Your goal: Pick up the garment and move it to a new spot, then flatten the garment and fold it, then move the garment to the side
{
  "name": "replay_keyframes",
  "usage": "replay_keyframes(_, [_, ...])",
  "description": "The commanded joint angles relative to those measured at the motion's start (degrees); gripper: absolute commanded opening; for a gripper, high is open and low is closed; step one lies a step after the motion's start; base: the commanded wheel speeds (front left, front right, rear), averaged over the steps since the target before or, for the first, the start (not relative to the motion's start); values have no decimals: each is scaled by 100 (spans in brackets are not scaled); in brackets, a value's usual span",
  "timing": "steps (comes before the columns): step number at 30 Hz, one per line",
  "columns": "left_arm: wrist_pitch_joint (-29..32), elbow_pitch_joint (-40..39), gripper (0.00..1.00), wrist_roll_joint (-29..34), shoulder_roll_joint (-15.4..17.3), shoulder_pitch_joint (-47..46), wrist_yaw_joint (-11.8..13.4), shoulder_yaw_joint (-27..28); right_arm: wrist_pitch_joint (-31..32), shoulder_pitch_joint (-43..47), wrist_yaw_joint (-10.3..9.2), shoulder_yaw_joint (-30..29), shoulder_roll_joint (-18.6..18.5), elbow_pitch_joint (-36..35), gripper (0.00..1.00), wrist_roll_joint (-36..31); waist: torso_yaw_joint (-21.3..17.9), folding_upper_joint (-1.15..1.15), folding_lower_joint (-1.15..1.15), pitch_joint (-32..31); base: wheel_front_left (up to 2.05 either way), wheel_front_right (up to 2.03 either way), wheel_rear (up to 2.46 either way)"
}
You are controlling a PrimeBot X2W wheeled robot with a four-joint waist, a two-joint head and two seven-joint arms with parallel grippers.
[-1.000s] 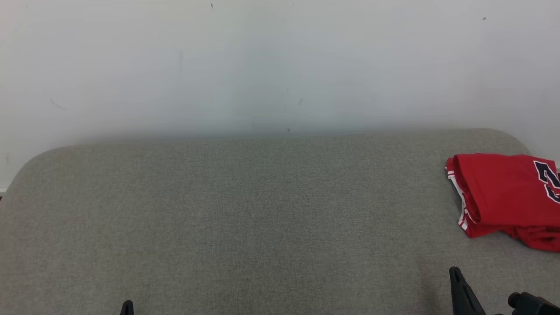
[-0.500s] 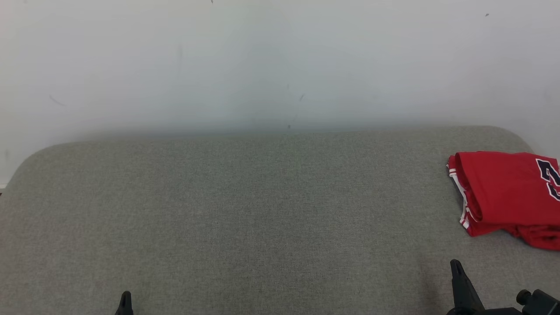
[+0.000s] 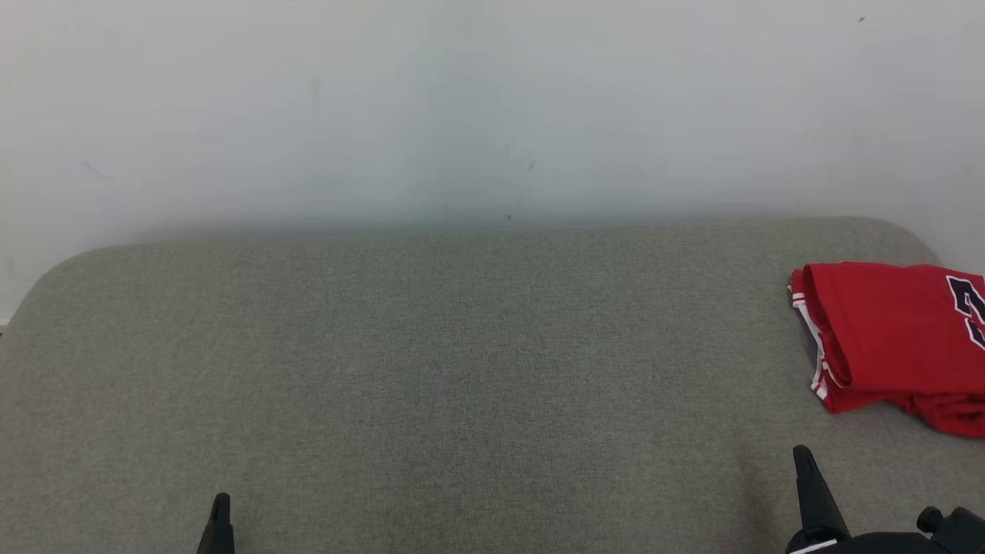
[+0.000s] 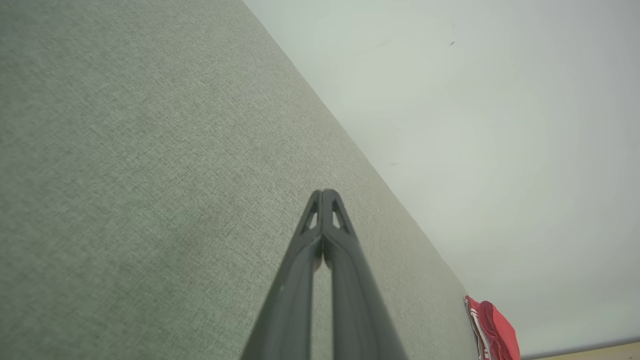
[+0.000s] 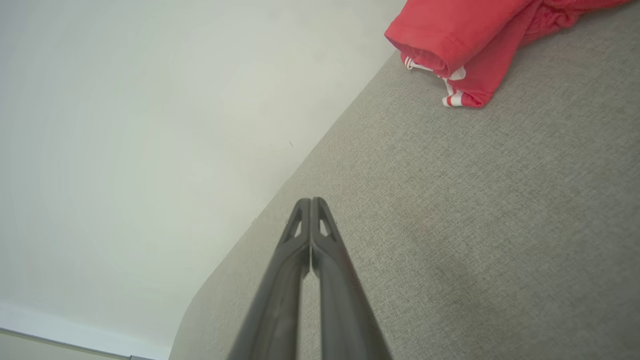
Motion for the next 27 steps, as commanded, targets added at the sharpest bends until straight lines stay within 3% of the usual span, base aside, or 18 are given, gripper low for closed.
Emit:
replay_keyframes(1, [40, -74, 0, -161, -1, -139, -6, 39, 12, -144, -5, 3, -7, -79, 0, 203, 1, 0, -1, 6, 0, 0, 0])
replay_keyframes(27, [491, -99, 0, -1570, -44, -416, -9, 129, 147, -291, -7, 15, -5, -64, 0, 1780, 15, 0, -1, 113, 0, 0, 0])
